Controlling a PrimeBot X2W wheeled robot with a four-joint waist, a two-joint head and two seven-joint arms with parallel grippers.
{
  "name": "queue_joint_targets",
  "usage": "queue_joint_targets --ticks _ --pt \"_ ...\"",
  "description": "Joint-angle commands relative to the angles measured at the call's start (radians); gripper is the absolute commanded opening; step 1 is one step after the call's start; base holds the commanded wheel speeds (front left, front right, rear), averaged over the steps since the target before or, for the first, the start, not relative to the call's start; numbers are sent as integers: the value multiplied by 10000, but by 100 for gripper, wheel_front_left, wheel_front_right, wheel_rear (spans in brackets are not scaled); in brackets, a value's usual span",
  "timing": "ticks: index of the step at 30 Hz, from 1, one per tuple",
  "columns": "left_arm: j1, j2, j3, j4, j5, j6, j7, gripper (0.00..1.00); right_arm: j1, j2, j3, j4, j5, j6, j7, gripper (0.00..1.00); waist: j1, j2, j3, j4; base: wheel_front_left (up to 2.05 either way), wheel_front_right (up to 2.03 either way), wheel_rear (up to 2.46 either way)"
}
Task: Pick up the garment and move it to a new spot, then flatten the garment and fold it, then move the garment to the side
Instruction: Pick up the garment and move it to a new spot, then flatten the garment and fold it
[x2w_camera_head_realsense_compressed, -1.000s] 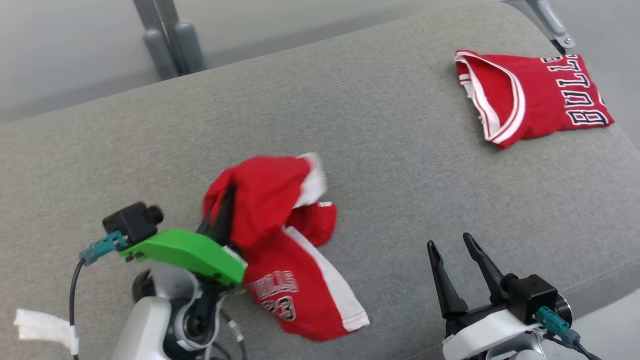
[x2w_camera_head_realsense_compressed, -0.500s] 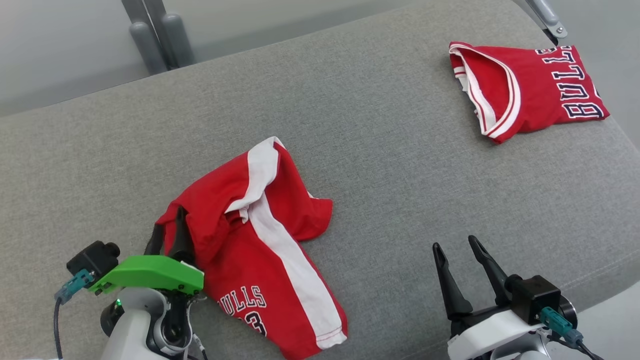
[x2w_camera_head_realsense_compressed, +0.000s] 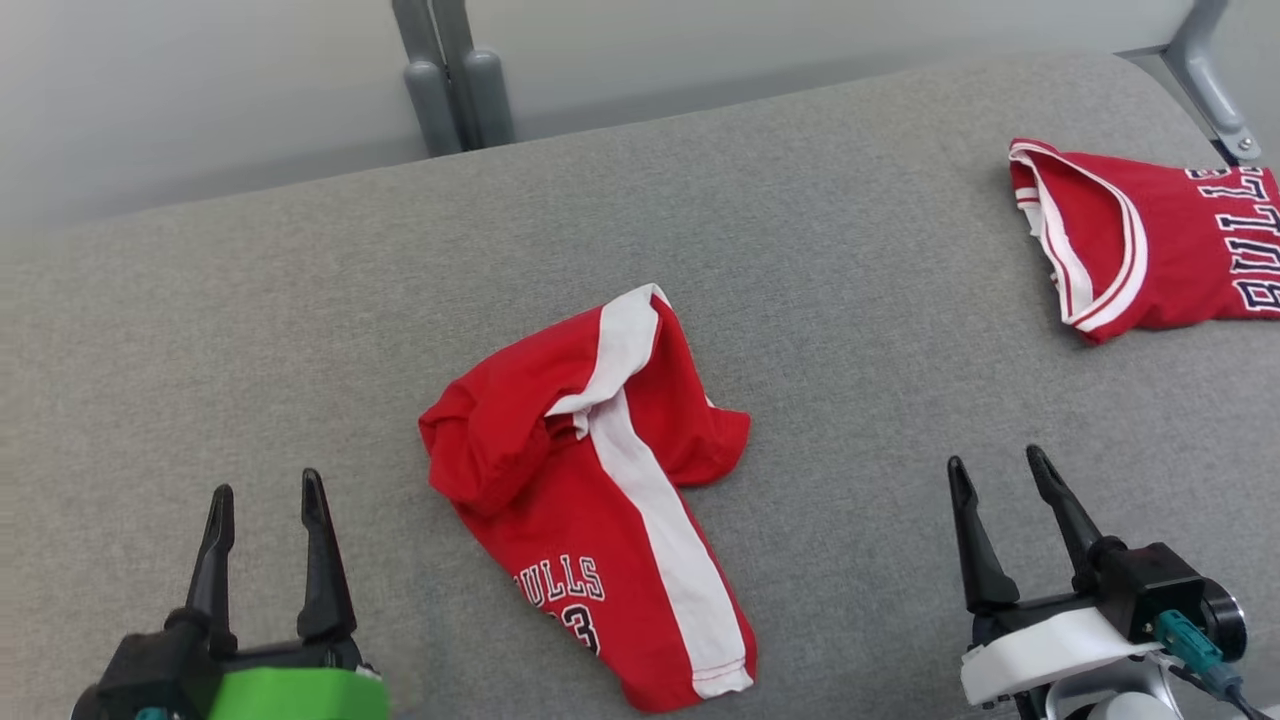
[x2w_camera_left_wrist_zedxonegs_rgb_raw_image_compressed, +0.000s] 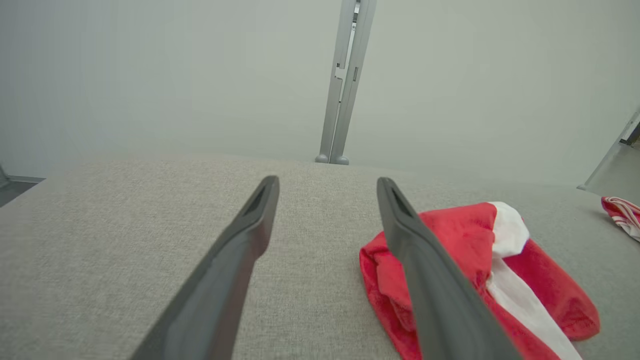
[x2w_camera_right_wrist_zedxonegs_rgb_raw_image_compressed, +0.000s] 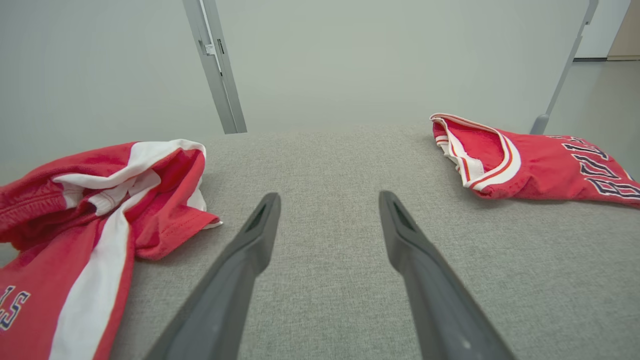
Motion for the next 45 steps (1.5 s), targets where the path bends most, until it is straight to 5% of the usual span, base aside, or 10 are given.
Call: queue_joint_targets --ticks 1,15,45 --pt "418 -77 196 -172 287 -117 -26 100 154 -19 -155 -92 -146 -13 -27 100 0 0 -475 544 0 0 0" --pt "1956 -370 1749 -289 1467 -1431 -28 100 767 -16 -688 5 -436 -13 -27 100 0 0 -1338 1244 0 0 0" --pt "1874 -378 1678 -65 1168 -1539 -30 100 684 -16 -379 114 -154 -12 -27 100 0 0 -1359 1203 0 0 0"
